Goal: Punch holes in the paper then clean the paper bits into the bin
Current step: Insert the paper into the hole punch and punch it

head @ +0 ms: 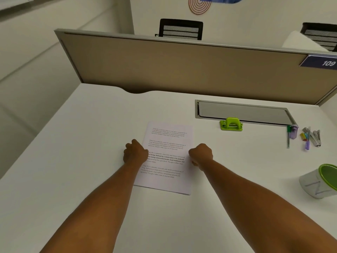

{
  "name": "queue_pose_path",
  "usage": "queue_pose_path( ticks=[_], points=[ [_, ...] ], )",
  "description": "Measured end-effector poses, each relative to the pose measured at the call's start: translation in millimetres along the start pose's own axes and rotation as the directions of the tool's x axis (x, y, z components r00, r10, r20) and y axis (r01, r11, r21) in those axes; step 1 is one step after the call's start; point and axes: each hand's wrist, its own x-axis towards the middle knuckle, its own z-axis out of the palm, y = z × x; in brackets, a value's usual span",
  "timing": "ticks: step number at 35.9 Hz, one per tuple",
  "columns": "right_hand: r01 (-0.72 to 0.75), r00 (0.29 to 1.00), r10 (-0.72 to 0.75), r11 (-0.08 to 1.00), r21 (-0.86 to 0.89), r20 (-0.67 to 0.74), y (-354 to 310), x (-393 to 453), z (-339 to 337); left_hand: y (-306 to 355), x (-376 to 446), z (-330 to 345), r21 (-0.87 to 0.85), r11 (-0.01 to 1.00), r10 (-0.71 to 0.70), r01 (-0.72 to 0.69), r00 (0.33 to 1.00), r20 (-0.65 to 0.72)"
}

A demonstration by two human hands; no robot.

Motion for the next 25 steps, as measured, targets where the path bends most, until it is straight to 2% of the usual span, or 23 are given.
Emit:
queue_pose_path(
  ticks=[8,12,16,20,25],
  points=[
    [-0.118,0.993,0.113,0.968,0.221,0.034,2,11,9,-2,1,3,0.032,0.997,0.068,-0.068,0.997,-0.024],
    [-0.150,0.988,0.134,0.953,0.262,0.076,-3,10,13,-3,2,6,0.066,0.993,0.098,-0.095,0.995,-0.030],
    [-0.144,0.988,0.125,0.960,0.239,0.092,1,13,15,-3,2,7,0.071,0.993,0.093,-0.091,0.995,-0.029],
    [-0.074,0.995,0.057,0.972,0.224,0.081,5,13,15,-2,1,8,0.071,0.994,0.089,-0.086,0.996,-0.028],
    [-0.033,0.999,0.020,0.963,0.267,0.051,7,6,9,-3,5,5,0.057,0.995,0.078,-0.079,0.997,0.015]
  ],
)
